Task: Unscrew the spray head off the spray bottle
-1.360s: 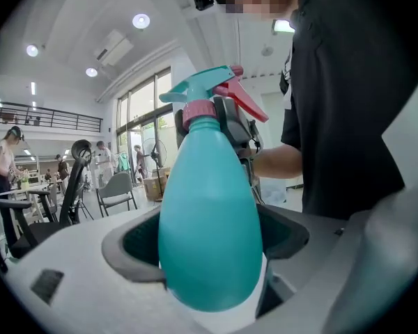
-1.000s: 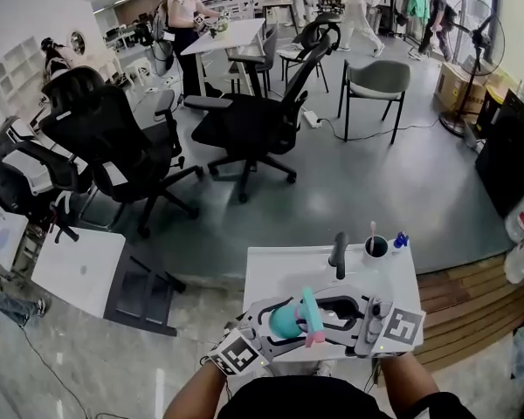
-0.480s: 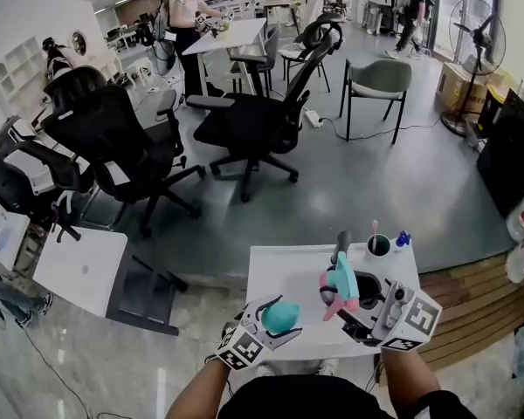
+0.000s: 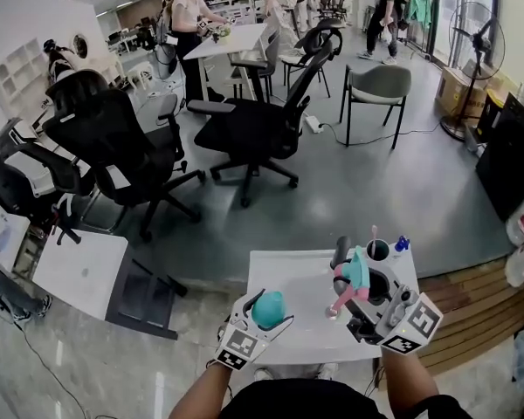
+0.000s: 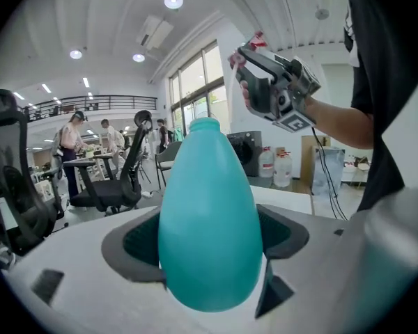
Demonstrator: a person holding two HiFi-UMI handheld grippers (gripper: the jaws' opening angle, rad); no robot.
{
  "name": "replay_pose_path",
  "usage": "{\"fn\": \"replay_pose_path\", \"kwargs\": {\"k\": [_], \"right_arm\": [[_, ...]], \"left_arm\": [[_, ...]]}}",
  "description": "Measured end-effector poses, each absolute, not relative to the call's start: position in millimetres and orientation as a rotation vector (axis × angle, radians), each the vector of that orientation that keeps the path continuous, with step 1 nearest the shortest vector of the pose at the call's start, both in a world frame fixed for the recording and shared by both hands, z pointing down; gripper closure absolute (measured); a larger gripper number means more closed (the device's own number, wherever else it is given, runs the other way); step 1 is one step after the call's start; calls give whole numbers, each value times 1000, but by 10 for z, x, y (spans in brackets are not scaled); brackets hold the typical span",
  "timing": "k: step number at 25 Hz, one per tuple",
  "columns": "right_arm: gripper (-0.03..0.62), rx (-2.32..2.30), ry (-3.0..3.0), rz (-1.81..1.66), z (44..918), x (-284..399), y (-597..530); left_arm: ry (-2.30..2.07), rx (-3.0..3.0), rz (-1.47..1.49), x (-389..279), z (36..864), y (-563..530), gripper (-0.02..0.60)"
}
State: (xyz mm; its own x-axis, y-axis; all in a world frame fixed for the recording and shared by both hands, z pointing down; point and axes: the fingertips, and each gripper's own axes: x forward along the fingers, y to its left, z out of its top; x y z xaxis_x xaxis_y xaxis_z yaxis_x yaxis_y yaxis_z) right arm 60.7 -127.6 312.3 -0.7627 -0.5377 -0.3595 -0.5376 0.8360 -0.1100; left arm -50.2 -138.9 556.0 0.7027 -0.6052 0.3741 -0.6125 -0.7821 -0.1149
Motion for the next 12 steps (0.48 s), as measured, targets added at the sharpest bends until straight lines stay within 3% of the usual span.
{"fn": "replay_pose_path", "kwargs": {"k": [12], "right_arm": [[457, -1054, 2714, -10, 3691, 797, -1419]], "left_arm": [[-1342, 2792, 396, -767, 5033, -1714, 175]]}}
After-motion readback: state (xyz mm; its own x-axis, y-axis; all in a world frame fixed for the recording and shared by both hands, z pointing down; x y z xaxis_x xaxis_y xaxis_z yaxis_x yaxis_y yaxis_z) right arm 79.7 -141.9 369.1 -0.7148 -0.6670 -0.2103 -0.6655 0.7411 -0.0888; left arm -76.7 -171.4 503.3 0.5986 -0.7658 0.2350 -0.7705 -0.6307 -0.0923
